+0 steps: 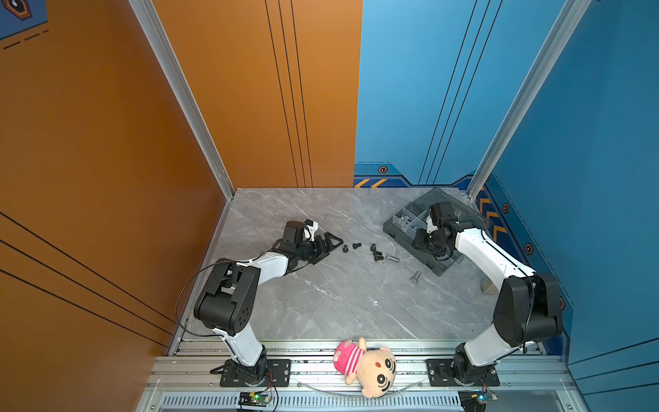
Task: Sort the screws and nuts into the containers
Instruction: 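Move the open right gripper back over the hardware pile, then lower the right gripper onto a black hex bolt and close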
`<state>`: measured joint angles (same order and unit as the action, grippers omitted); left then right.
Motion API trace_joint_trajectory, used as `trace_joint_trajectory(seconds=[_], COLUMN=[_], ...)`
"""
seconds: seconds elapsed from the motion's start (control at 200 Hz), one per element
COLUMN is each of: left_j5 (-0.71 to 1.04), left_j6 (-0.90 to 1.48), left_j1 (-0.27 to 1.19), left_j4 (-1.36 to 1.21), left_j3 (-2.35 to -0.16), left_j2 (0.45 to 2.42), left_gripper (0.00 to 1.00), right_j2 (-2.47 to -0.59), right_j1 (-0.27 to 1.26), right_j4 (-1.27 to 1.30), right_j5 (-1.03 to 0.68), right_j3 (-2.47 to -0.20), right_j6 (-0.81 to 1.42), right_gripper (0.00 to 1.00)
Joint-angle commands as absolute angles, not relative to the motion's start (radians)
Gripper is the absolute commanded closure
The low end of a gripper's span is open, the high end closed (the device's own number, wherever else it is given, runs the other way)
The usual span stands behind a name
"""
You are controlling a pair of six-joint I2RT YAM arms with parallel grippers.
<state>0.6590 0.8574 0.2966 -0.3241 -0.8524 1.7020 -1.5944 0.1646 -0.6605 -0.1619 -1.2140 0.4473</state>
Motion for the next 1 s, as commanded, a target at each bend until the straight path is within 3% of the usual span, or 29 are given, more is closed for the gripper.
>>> trace_joint_trajectory(seconds=[0.0, 0.34, 0.996], left_j5=[0.646, 0.614, 0.593], left_j6=[0.841, 0.827, 0.811], left_j1=[0.299, 0.299, 0.301], left_j4=[-0.310, -0.252, -0.200], left_j3=[-0.854, -0.860, -0.864], left_j2=[1.675, 1.660, 1.639], left_gripper=[0.02, 0.02, 0.02], right_j2=[-1.622, -1.702, -1.982], right_j1=[0.205, 0.304, 0.428], right_j4=[-0.640, -0.597, -0.547], right_j5=[-0.197, -0.196, -0.130], right_j3=[-1.226, -1.295, -1.529], right_j6=[0.374, 0.281, 0.366], right_gripper=[0.49, 0.50, 0.50])
